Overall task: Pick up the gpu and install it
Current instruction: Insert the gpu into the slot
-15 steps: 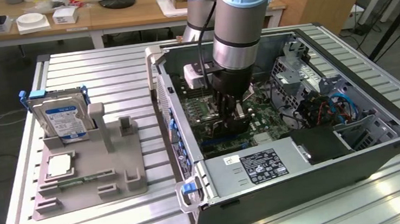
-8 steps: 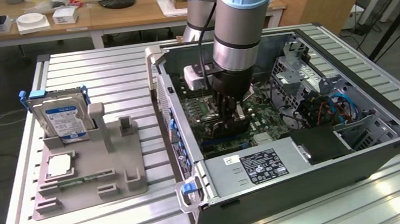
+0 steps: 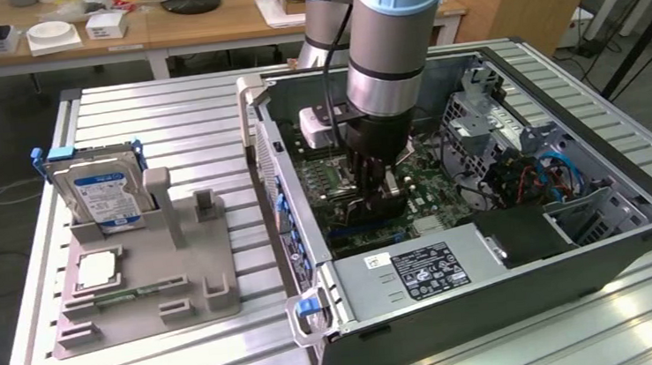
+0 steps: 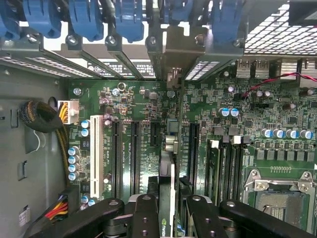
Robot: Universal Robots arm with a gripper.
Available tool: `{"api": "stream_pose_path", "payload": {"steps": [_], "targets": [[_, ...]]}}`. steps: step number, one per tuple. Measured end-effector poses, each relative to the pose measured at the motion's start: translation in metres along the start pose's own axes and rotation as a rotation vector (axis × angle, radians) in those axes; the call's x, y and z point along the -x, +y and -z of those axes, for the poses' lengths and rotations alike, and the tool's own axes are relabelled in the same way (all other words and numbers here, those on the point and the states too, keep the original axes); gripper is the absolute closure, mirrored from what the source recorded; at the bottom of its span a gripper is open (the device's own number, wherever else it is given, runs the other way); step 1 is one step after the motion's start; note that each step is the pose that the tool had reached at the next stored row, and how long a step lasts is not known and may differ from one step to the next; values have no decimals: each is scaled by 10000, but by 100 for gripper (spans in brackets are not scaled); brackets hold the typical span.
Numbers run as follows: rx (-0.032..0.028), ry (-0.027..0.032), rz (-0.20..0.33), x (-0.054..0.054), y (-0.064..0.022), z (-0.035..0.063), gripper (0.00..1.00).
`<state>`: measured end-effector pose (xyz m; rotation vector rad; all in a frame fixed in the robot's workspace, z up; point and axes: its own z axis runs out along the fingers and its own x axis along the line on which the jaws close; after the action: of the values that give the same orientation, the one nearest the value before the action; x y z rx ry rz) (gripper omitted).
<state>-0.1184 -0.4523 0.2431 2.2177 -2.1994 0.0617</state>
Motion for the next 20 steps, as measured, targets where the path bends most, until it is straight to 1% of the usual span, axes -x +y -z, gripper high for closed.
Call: {"api": "stream_pose_path", "payload": {"steps": [3, 10, 14, 20], "targets": [[0, -11, 10, -3, 2, 0, 74], [9, -11, 11, 16, -3, 8, 74], [23, -12, 11, 17, -12, 35, 74], [25, -11, 11, 17, -12, 16, 74]]}}
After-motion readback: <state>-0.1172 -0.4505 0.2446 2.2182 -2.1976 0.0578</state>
